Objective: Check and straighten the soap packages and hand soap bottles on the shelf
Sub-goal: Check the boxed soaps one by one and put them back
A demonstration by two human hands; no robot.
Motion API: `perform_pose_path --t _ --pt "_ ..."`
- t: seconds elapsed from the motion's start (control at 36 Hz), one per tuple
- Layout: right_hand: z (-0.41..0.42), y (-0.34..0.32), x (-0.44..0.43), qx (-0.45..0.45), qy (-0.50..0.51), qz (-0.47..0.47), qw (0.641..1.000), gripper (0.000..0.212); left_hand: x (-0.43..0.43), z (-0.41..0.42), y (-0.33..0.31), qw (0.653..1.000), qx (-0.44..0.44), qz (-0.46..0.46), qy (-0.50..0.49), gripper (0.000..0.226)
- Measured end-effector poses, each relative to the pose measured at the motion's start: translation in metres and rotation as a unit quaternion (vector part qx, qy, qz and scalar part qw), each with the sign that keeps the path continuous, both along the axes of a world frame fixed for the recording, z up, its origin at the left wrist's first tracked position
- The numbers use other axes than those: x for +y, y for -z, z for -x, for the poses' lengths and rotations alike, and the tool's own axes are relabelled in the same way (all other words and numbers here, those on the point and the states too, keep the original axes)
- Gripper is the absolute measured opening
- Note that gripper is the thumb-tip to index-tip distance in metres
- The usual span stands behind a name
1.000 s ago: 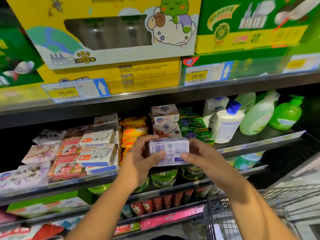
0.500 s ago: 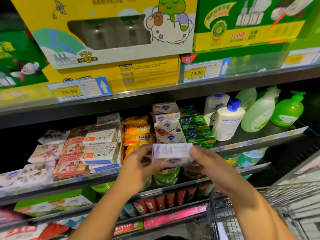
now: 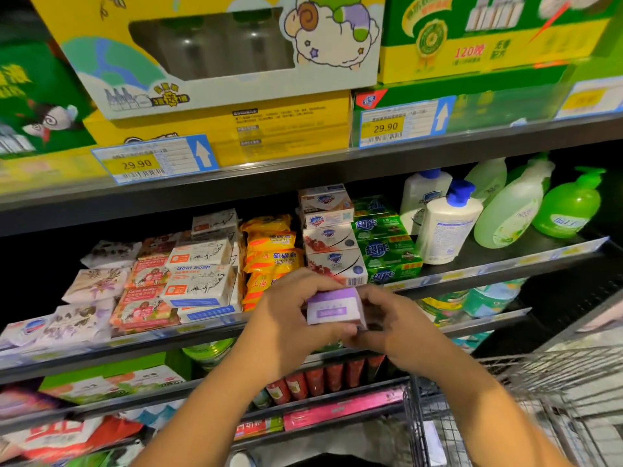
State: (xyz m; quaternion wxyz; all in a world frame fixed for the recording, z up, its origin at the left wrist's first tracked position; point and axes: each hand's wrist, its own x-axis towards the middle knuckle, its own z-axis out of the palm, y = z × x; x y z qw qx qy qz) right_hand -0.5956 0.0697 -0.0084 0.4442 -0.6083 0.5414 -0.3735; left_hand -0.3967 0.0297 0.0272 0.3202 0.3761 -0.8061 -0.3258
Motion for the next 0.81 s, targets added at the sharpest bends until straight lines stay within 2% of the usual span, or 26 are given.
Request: perform_pose_path --t 0.06,0.14,0.25,0.33,0.5,0.56,0.61,0.72,0.81 --pt "-0.007 0.007 0.002 -0.011 -0.007 0.009 1.0 0.052 -0.001 0.004 -0.001 0.999 -0.03 0.038 0.014 0.04" --pt "-0.007 0.011 0.004 -0.006 -0.003 0.015 1.0 0.052 -0.002 0.002 -0.002 0.998 -0.053 0.039 0.006 0.038" --pt "0.013 -0.005 0.011 -0.026 0.056 0.021 0.998 0.053 -0.004 -0.014 -0.001 0.998 -0.033 -0.036 -0.03 0.041" --pt "0.025 -0.019 0.016 -0.062 0.09 0.069 0.992 0.06 0.0 -0.019 0.007 0.992 -0.013 -0.123 -0.038 0.045" --pt "0.009 -0.03 0.019 0.01 0.052 0.139 0.989 0.061 0.004 -0.007 0.039 0.993 -0.02 -0.102 -0.06 0.05" --pt "0.006 -0.029 0.019 0.06 0.031 0.144 0.987 0.061 0.004 -0.009 0.043 0.991 -0.002 -0.109 -0.071 0.049" --pt "0.009 -0.029 0.018 0.056 0.042 0.129 0.989 0.059 0.005 -0.015 0.038 0.985 0.038 -0.144 -0.09 0.05" --pt "0.013 -0.033 0.011 -0.062 0.089 0.067 0.992 0.05 0.003 -0.018 0.013 0.951 0.177 -0.236 -0.09 0.055" --pt "0.008 -0.034 0.004 -0.144 0.095 -0.014 0.985 0.038 0.0 -0.015 0.003 0.914 0.236 -0.32 -0.082 0.047"
